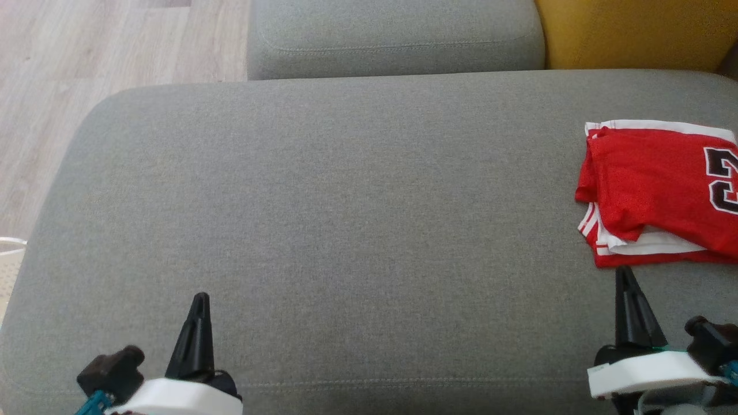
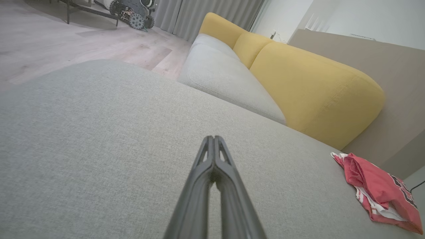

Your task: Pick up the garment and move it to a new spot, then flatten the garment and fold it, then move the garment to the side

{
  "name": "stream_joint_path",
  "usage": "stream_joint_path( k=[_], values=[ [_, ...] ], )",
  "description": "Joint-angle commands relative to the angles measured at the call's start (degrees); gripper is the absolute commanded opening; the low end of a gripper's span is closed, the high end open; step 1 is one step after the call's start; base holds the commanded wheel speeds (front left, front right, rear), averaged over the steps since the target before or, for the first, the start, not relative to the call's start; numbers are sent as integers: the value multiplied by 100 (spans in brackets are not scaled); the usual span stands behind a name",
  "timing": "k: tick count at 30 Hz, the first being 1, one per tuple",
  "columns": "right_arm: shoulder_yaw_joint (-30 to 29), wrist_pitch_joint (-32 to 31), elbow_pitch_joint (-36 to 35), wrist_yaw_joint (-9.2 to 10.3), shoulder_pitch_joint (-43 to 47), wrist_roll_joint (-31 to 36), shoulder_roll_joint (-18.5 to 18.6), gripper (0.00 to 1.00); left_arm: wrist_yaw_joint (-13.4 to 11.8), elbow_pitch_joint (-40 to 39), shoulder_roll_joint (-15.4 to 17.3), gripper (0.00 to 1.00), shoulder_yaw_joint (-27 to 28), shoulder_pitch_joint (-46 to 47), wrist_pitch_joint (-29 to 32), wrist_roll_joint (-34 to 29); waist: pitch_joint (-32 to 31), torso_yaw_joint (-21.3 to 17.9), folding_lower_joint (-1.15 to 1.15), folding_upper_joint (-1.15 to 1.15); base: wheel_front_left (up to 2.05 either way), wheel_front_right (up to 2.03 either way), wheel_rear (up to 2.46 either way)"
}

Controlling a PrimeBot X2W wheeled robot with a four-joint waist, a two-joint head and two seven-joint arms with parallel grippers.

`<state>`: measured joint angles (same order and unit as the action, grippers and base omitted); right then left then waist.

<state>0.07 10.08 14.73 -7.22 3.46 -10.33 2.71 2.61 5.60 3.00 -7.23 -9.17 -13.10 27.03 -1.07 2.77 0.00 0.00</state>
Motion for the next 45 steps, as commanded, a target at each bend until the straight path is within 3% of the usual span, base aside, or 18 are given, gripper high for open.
stream_joint_path(
  k=[1,45],
  values=[
    [-16,-30,-186,-3,-236,-217,30,0,51,-161,52,0,76,280,43,152,2,-3,0,0,0,0,0],
    [-209,-631,-143,-13,-523,-3470,73,0,229,240,136,0,445,776,690,2834,51,-113,0,0,0,0,0]
  ],
)
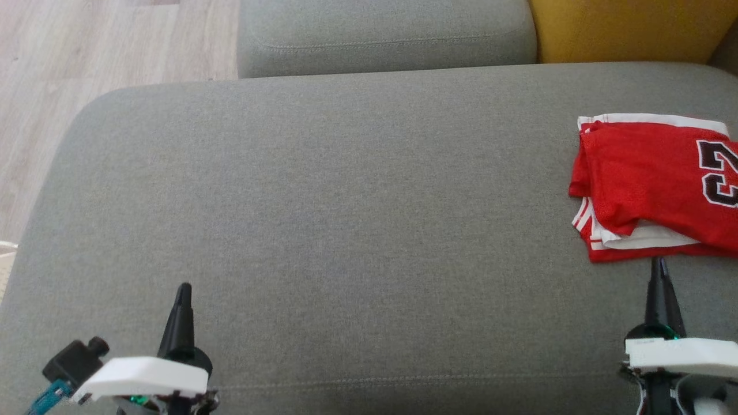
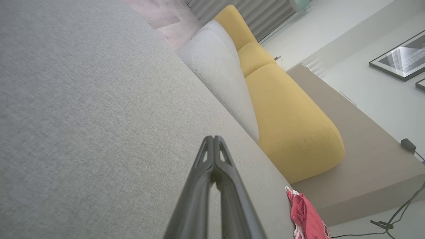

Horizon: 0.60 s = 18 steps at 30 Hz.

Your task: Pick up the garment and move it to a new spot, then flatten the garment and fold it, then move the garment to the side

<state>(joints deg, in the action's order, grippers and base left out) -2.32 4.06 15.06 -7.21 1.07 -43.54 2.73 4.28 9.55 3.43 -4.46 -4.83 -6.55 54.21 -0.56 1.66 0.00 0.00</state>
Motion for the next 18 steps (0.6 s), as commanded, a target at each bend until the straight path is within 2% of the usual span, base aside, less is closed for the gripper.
stream_joint_path(
  k=[1,18],
  values=[
    [25,-43,-175,-14,-290,-223,71,0,66,-147,94,0,177,354,51,175,2,-4,0,0,0,0,0],
    [-60,-273,-158,-17,-396,-1391,75,0,129,-3,102,0,342,533,311,1123,20,-44,0,0,0,0,0]
  ],
)
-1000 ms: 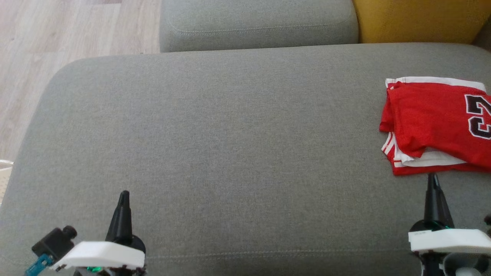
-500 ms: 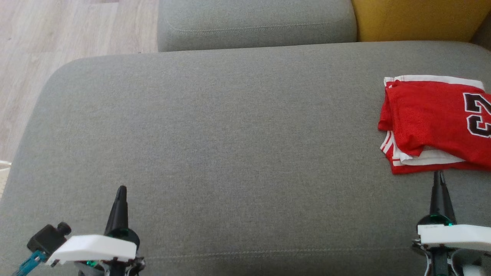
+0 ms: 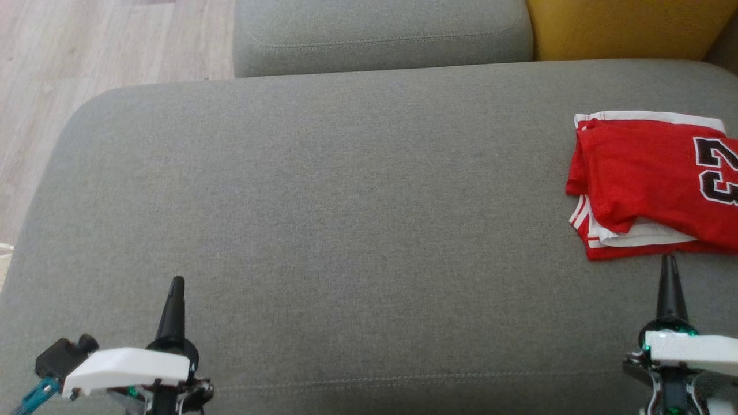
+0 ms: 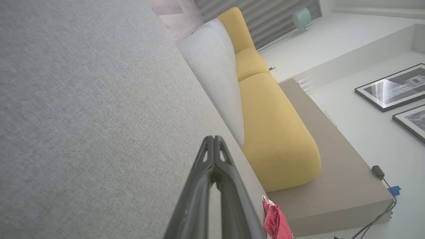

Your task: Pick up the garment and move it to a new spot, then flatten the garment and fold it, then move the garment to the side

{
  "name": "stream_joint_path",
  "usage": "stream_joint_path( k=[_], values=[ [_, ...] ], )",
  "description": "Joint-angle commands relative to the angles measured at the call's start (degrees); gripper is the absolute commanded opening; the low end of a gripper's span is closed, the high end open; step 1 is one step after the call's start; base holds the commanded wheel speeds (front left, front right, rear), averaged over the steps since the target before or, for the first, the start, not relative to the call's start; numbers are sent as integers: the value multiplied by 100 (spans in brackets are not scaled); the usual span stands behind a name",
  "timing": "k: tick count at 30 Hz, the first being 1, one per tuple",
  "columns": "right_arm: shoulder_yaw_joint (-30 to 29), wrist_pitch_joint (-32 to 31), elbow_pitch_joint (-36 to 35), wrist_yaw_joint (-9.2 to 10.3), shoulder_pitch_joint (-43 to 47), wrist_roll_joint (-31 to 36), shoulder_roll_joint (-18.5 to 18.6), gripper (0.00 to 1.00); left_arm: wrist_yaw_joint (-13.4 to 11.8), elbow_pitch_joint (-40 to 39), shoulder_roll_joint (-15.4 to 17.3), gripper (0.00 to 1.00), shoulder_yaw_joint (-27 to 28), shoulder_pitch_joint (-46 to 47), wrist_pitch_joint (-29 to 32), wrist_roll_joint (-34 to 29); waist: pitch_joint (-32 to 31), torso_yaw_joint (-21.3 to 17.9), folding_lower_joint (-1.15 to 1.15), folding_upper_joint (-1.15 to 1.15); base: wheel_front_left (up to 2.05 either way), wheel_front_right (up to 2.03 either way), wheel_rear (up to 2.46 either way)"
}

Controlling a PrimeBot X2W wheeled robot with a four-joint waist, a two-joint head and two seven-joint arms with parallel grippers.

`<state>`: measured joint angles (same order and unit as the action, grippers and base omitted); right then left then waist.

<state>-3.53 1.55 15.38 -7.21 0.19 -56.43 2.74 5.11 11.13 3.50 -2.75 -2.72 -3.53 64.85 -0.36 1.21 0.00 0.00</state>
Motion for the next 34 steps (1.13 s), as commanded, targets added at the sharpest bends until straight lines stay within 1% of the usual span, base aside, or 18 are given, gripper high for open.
stream_joint_path(
  k=[1,34],
  values=[
    [56,-37,-189,-18,-314,-176,74,0,49,-152,95,0,183,334,26,119,1,-2,0,0,0,0,0],
    [-134,-524,-155,-25,-533,-2579,74,0,180,149,91,0,554,708,587,2053,38,-84,0,0,0,0,0]
  ],
)
